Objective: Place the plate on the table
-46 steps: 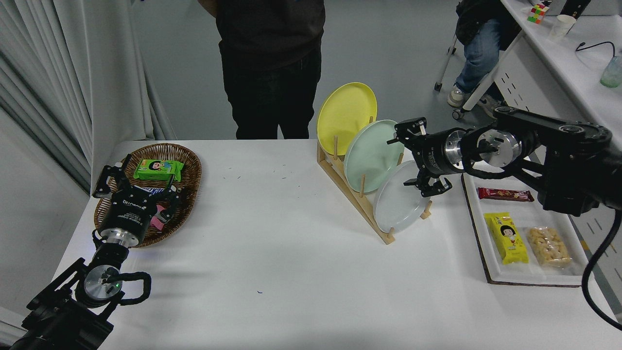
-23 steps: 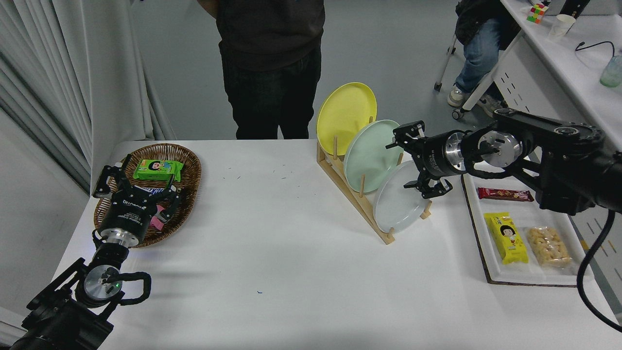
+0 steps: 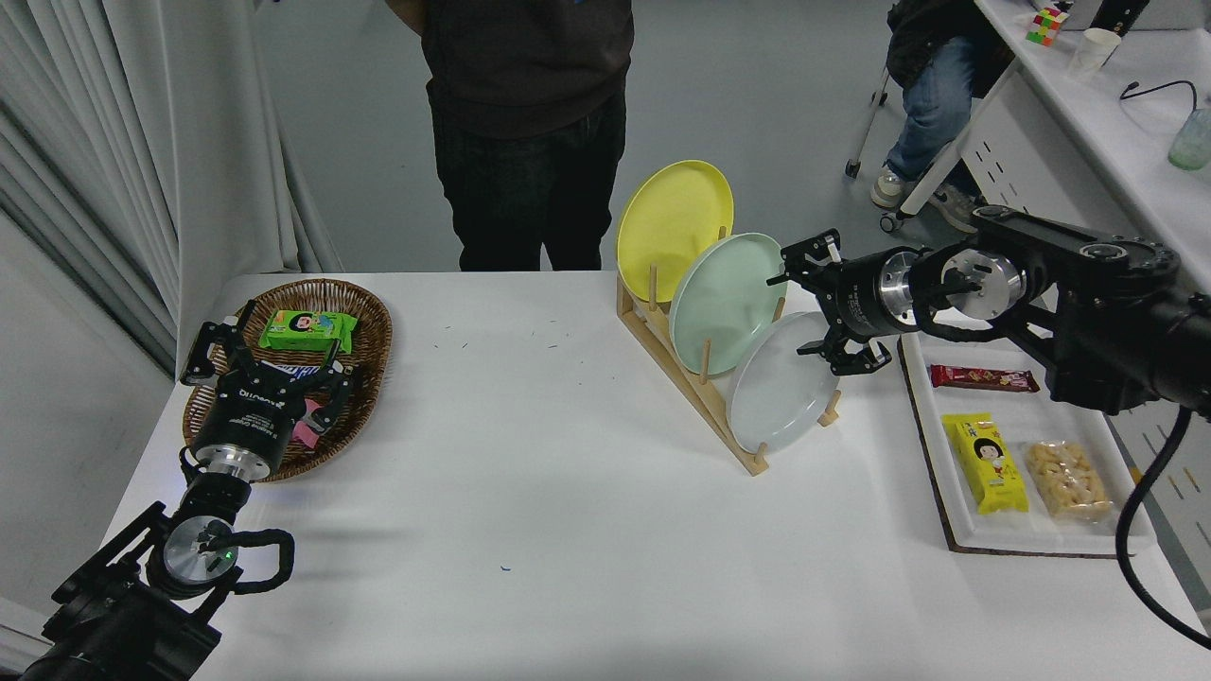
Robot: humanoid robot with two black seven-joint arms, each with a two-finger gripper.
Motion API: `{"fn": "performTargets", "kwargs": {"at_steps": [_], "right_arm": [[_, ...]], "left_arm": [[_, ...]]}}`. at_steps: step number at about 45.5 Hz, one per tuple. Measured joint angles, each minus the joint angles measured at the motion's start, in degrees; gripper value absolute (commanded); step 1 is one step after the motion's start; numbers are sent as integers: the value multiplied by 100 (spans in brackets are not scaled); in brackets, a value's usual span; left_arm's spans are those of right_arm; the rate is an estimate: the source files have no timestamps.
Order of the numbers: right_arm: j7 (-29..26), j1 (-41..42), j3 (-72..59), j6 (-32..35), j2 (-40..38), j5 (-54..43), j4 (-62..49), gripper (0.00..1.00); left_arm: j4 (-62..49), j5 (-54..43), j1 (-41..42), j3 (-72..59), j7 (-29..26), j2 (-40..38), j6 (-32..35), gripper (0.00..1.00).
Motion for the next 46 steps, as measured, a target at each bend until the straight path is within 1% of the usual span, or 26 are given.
{"fn": "performTargets", "kwargs": {"at_steps": [13, 20, 34, 38, 41, 46], "right_arm": [[-14, -92, 160, -31, 19, 56, -27, 65], [-27, -153, 232, -50, 21, 85, -32, 62], [-78, -346, 669, -65, -12, 105, -35, 62], [-141, -387, 773, -67, -20, 109, -32, 60], [-171, -403, 836, -69, -26, 110, -29, 54], [-215, -432, 906, -73, -36, 111, -22, 53]], "left_arm": [[0, 0, 0, 0, 0, 0, 0, 98], [0, 0, 0, 0, 0, 0, 0, 98], [0, 1, 0, 0, 0, 0, 0, 98], [0, 1, 0, 0, 0, 0, 0, 98], [0, 1, 0, 0, 0, 0, 0, 98], [0, 1, 0, 0, 0, 0, 0, 98]]}}
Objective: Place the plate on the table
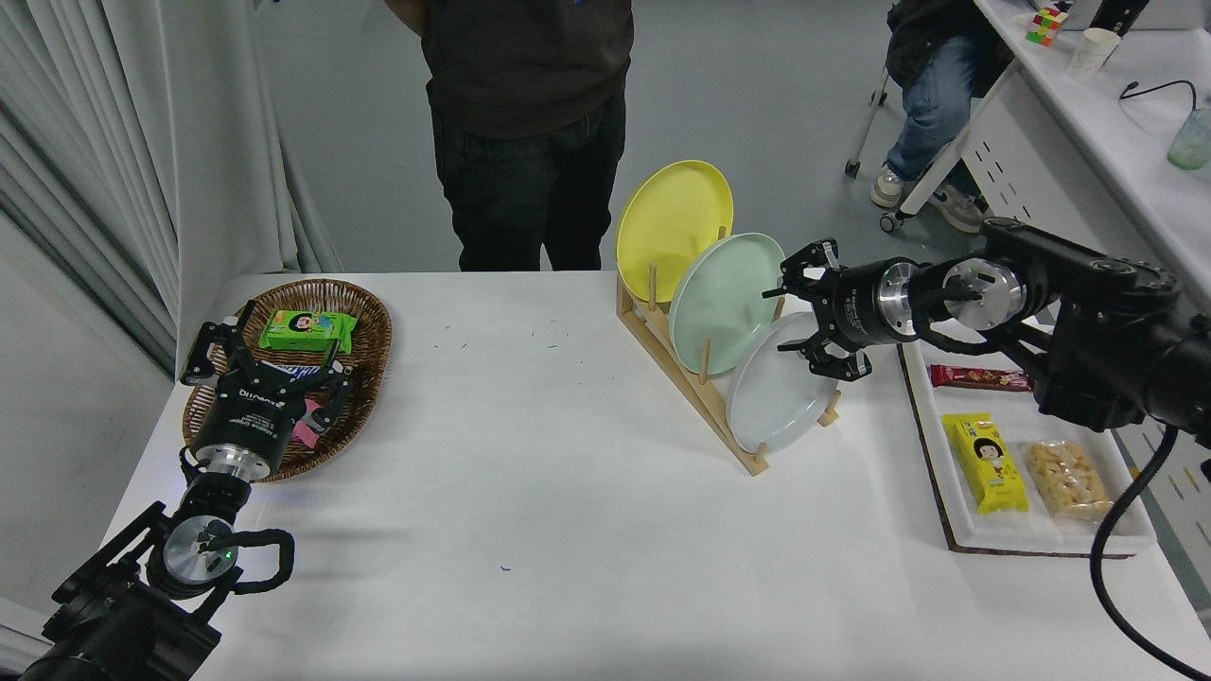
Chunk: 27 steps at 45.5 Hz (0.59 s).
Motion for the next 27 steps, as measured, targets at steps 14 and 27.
{"fn": "performTargets", "kwargs": {"at_steps": [14, 27], "right_arm": [[-217, -27, 97, -30, -109, -6, 89, 52], [-493, -21, 260, -256, -121, -6, 105, 52]], "left_arm": [[0, 0, 0, 0, 0, 0, 0, 98], [0, 0, 0, 0, 0, 0, 0, 98]]}}
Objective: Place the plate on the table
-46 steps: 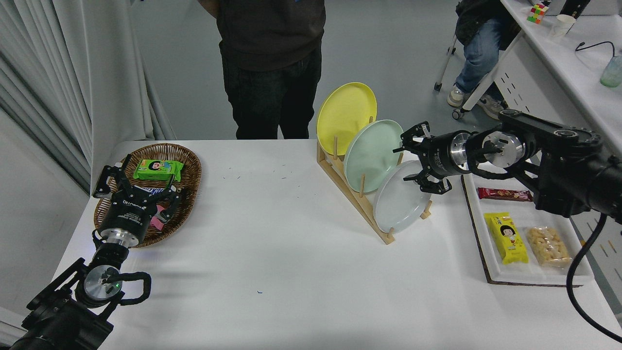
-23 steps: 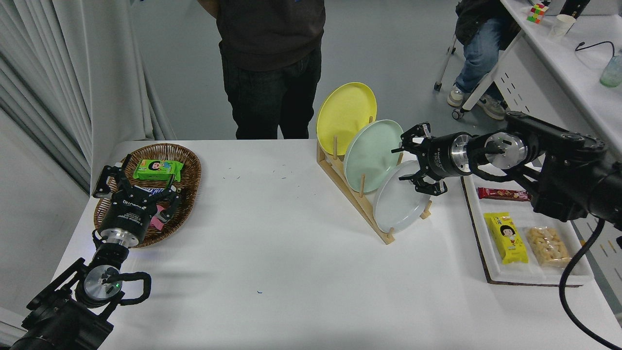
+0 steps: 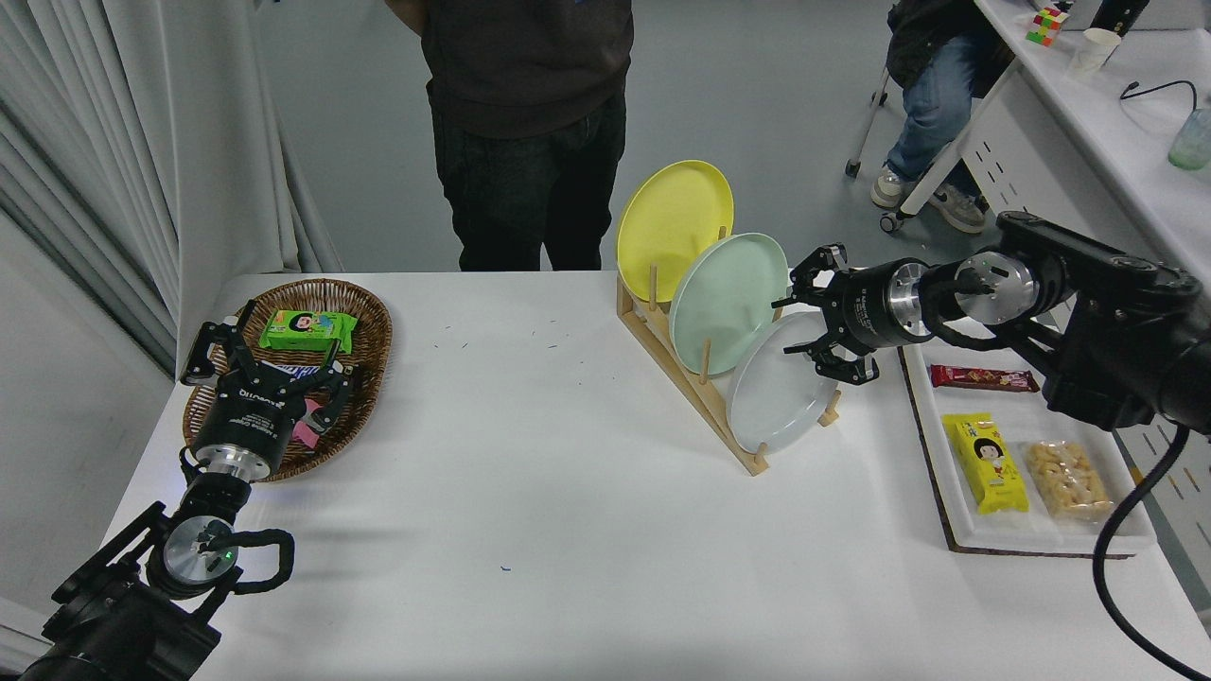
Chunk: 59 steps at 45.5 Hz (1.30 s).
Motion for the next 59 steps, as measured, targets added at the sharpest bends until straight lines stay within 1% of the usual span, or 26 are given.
{"fn": "performTargets", "kwargs": {"at_steps": [10, 15, 24, 42, 45, 49, 59], "right_arm": [[-70, 0, 84, -146, 32, -8, -21, 50], [-83, -2, 117, -213, 71, -29, -36, 50], [-87, -3, 89, -266, 147, -40, -60, 50], [-82, -3, 178, -313, 265, -50, -74, 46], [-82, -2, 194, -314, 275, -49, -74, 44], [-82, -2, 204, -316, 285, -55, -74, 39], [-82, 12, 177, -316, 303, -71, -74, 38]], "left_arm": [[0, 0, 0, 0, 0, 0, 0, 98], [0, 0, 0, 0, 0, 0, 0, 98], [0, 0, 0, 0, 0, 0, 0, 98], [0, 0, 0, 0, 0, 0, 0, 98], [0, 0, 0, 0, 0, 0, 0, 98], [0, 0, 0, 0, 0, 0, 0, 98], [0, 0, 0, 0, 0, 0, 0, 98]]}}
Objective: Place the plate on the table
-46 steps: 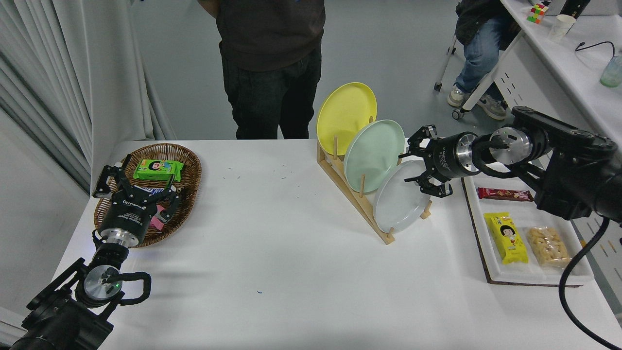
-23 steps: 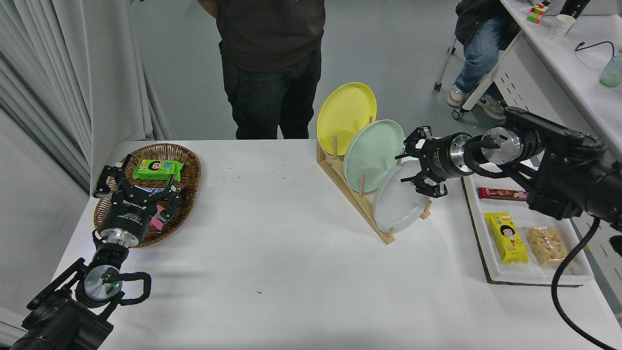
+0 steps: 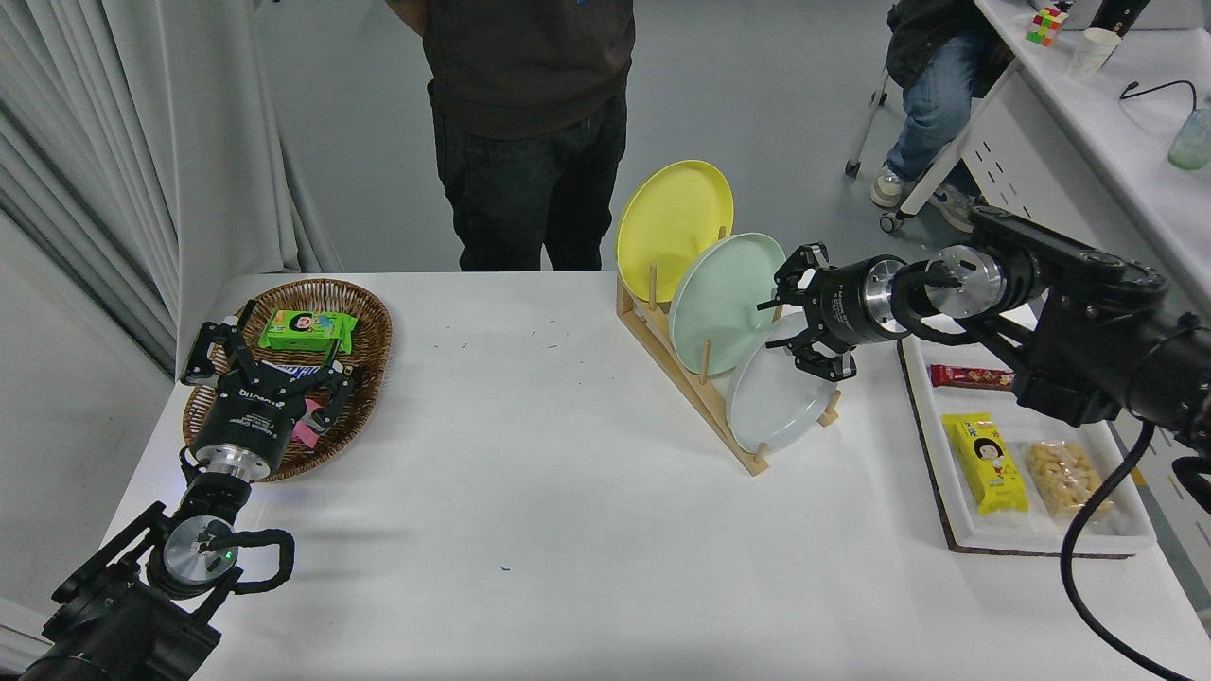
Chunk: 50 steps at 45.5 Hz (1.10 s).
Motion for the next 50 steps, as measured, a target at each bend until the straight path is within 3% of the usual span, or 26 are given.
{"fn": "performTargets", "kwargs": {"at_steps": [16, 36, 50], "right_arm": [[0, 39, -76, 6, -8, 24, 1, 32], [0, 129, -213, 58, -82, 52, 56, 31], [0, 157, -293, 87, -102, 59, 75, 23]], "left_arm": [[0, 0, 0, 0, 0, 0, 0, 98], [0, 0, 0, 0, 0, 0, 0, 98], [0, 0, -1, 0, 0, 0, 0, 98]]}}
